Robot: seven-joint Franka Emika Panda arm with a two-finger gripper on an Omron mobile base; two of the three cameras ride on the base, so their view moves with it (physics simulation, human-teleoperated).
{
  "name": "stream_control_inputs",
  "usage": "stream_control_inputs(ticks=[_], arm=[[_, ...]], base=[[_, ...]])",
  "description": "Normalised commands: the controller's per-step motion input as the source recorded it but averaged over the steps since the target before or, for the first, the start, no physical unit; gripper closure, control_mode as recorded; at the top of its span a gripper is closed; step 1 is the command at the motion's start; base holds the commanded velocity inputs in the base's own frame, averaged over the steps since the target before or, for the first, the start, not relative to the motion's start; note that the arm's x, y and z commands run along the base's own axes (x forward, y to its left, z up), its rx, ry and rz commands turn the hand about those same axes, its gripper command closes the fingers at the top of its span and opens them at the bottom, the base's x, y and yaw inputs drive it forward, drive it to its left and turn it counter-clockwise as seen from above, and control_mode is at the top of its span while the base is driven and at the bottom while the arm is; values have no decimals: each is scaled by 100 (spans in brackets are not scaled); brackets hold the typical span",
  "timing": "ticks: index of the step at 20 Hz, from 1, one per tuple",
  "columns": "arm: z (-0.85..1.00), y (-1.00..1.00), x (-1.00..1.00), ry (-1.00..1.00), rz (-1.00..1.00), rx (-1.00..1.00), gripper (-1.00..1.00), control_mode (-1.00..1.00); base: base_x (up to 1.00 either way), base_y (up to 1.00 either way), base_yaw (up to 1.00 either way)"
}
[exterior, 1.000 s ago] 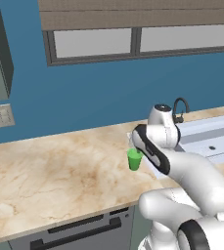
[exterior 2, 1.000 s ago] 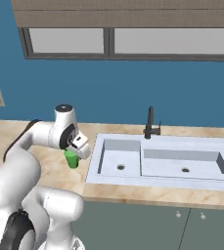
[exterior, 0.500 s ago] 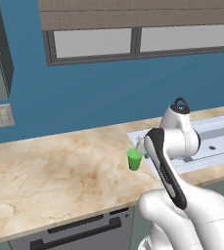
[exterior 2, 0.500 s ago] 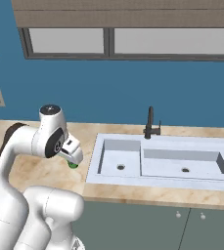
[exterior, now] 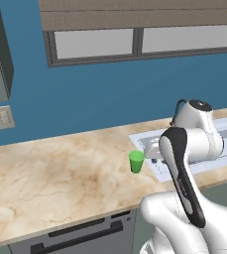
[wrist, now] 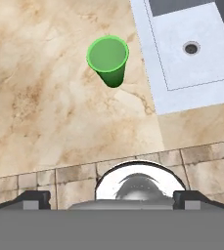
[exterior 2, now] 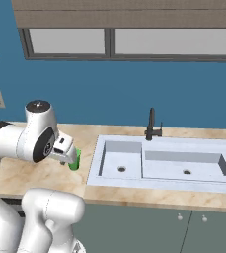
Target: Pick the cup and bowl from the counter and place them on the counter next to the sink.
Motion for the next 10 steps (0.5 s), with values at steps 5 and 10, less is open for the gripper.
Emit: stream_control_inputs(ticks=[5, 10], arm=[[17, 9, -57, 0, 15, 0, -100, -100], [0, 0, -5, 0, 0, 0, -100, -100]], base=[[0, 0, 0], [0, 0, 0]])
